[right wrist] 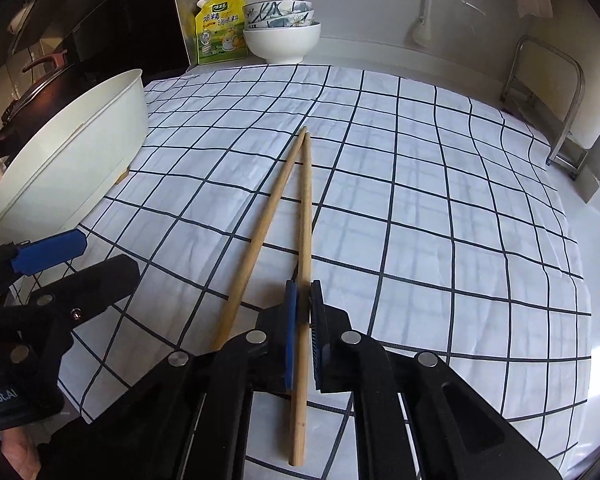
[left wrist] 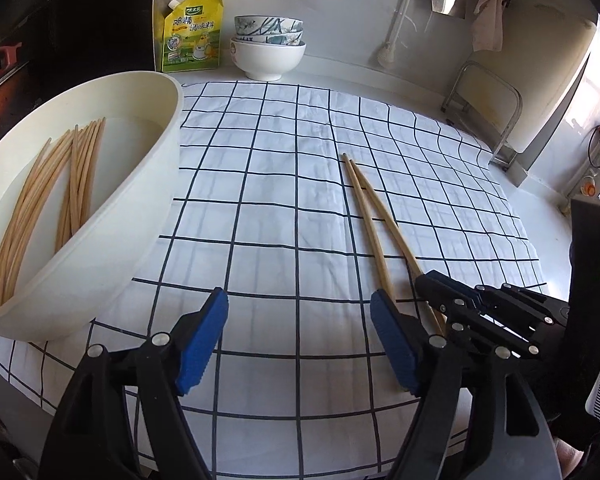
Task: Organize utensils
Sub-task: 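Spread the two chopsticks apart with the right tool while the left tool aligns over one, then close the left tool on one chopstick while the right tool grasps the other, then carry both chopsticks over the white basin and open both tools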
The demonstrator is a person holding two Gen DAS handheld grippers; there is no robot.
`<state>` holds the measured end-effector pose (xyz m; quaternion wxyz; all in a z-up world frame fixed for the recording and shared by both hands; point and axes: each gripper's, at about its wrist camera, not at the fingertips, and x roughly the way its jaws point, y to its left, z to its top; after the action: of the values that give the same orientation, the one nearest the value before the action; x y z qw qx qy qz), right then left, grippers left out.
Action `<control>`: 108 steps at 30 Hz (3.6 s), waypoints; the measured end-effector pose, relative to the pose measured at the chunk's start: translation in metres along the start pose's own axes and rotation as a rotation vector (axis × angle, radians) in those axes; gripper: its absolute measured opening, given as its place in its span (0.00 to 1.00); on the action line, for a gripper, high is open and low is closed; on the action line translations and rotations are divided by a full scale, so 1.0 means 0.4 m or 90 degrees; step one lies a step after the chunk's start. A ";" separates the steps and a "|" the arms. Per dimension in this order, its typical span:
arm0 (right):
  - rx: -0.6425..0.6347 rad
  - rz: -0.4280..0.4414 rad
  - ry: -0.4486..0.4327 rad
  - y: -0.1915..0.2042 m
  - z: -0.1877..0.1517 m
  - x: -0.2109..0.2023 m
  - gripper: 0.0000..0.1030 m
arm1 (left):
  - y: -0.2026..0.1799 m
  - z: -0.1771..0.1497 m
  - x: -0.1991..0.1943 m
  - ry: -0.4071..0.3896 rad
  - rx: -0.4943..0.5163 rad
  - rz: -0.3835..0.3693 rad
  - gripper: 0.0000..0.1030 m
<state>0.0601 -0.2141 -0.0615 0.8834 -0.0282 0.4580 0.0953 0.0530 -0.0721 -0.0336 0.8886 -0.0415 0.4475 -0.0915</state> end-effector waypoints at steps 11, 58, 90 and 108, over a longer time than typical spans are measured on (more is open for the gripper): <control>0.122 -0.008 -0.009 -0.171 -0.038 -0.038 0.06 | -0.076 0.026 0.054 -0.005 0.030 0.024 0.78; 0.097 -0.046 -0.032 -0.166 -0.034 -0.037 0.06 | -0.122 0.029 0.131 0.034 0.045 -0.002 0.07; -0.050 0.195 -0.074 0.523 0.354 0.002 0.06 | 0.563 0.183 -0.196 -0.106 -0.131 0.104 0.07; -0.040 0.170 -0.016 0.538 0.339 0.090 0.11 | 0.618 0.175 -0.131 -0.069 -0.156 0.096 0.35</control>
<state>0.1476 0.0204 -0.0043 0.8671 0.0068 0.4437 0.2264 0.1098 0.1798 0.0110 0.9040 -0.1206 0.4088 0.0331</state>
